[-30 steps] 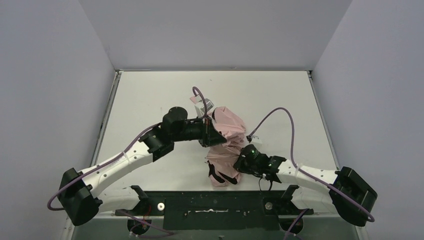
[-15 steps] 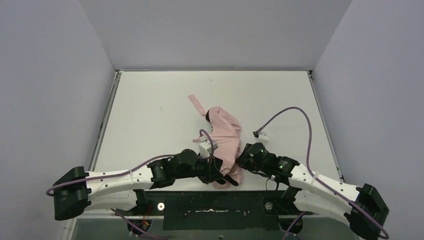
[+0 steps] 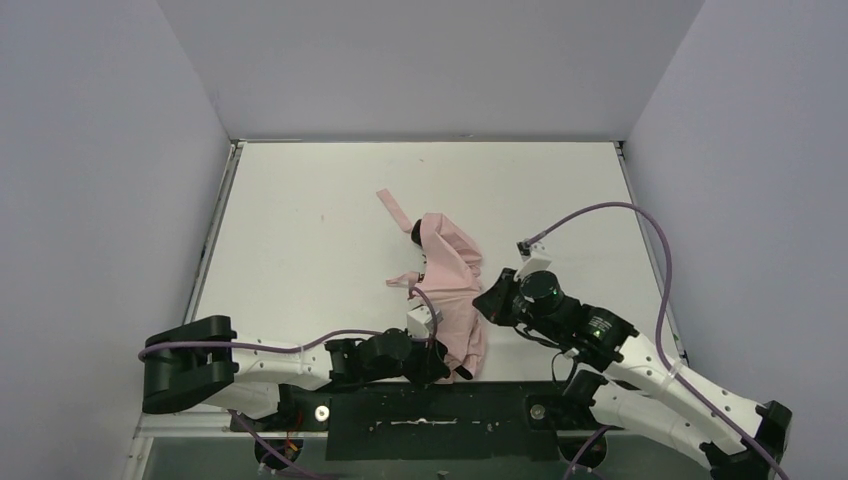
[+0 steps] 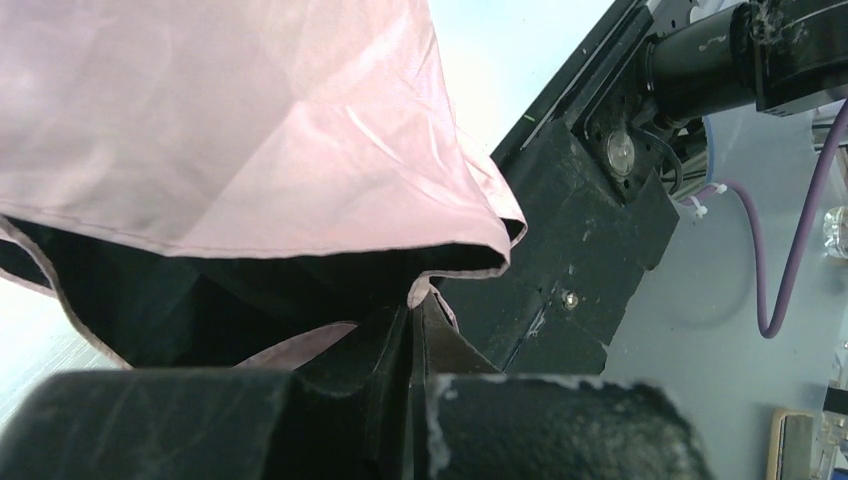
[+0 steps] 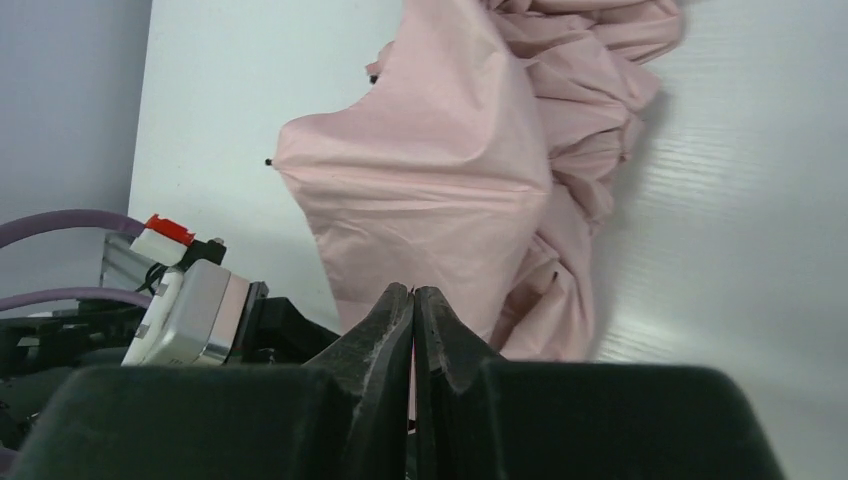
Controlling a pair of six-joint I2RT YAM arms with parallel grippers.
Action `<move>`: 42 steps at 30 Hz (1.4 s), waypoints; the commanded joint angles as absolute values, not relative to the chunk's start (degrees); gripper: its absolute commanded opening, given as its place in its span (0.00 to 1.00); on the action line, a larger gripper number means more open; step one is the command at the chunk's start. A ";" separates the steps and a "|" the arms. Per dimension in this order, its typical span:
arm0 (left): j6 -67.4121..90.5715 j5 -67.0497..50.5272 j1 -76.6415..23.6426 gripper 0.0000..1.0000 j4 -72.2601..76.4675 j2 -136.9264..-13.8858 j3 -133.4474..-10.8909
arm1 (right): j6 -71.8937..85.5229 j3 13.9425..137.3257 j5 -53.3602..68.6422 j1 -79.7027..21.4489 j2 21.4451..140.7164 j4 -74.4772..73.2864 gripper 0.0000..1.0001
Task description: Put away the umbrella
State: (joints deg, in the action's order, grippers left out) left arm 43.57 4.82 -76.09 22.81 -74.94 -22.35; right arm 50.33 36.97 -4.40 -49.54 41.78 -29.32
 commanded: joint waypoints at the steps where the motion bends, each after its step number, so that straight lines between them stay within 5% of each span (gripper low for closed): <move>1: 44.31 7.06 -76.73 0.01 27.97 -75.57 -22.65 | 50.44 37.24 3.63 -50.93 47.72 -18.51 0.02; 7: 43.33 6.73 -77.02 0.06 26.86 -75.96 -23.50 | 52.43 34.09 3.17 -54.84 55.87 -9.21 0.02; 13: 40.78 7.97 -79.87 0.35 21.03 -73.91 -26.18 | 56.65 29.97 1.40 -57.60 59.94 -5.95 0.00; 28: 40.77 23.36 -81.54 0.73 -12.58 -47.33 -31.85 | 59.85 20.86 -6.70 -59.15 65.01 -7.43 0.00; 35: 41.09 22.01 -66.04 0.80 -24.41 -40.41 -41.37 | 61.29 18.37 -8.16 -59.39 66.19 -7.08 0.00; 42: 40.28 3.12 -47.76 0.82 -16.87 -51.87 -47.83 | 61.07 17.84 -8.48 -59.39 65.75 -7.26 0.00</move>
State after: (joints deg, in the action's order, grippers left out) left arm 40.69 15.59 -54.83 -21.52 -45.36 -45.06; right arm 61.41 19.70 -4.54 -58.98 65.25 -5.10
